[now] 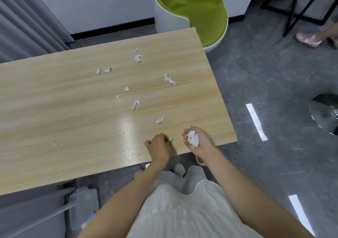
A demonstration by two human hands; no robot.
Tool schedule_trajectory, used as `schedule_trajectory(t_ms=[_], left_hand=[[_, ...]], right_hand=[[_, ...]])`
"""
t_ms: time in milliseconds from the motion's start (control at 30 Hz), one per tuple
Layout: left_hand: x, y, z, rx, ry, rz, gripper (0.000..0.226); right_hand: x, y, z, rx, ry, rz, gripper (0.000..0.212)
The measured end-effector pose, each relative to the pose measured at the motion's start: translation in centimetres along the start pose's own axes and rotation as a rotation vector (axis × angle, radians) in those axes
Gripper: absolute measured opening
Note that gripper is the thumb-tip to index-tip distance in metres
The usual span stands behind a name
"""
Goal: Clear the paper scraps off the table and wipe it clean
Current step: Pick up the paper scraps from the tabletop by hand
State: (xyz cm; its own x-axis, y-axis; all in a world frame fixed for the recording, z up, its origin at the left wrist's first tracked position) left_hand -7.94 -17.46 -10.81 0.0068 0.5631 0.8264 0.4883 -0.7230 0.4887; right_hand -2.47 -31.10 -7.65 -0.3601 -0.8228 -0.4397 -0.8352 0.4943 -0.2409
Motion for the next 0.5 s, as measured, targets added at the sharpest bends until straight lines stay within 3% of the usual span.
schedule_trajectory(t_ms=[100,233,367,500], left_hand=[[0.2,0.4,0.5,-0.004,0.009,-0.002,0.009],[1.9,1.2,3.5,-0.108,0.181,0.071,0.007],[2.2,1.3,6.7,-0.179,0.042,0.164,0.010],[2.4,0.4,6.9,-0.176,0.016,-0.090,0.012]], right_hand=[[0.2,-0.3,0.1,-0.005,0.000,-0.014,0.031],[0.2,-0.9,0.1,-0.003,0.009,-0.026,0.031],[0.0,-1.3,0.3,-0.014,0.004,-0.043,0.032],[-0.2,-1.6,0.5,-0.030,-0.007,-0.046,0.032]])
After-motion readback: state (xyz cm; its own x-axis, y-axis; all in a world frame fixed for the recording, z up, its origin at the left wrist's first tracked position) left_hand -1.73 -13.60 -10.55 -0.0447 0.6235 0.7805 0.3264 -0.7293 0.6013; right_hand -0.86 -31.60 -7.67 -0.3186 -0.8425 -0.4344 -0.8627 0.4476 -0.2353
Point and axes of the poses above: each hand's wrist, its own z-axis towards the middle knuckle, its own x-axis out of the back of the hand, y = z × x, the point moved 1 cm from there along z, towards the middle knuckle, and after that the axes turned 3 degrees about -x, right-handed, at the moved point
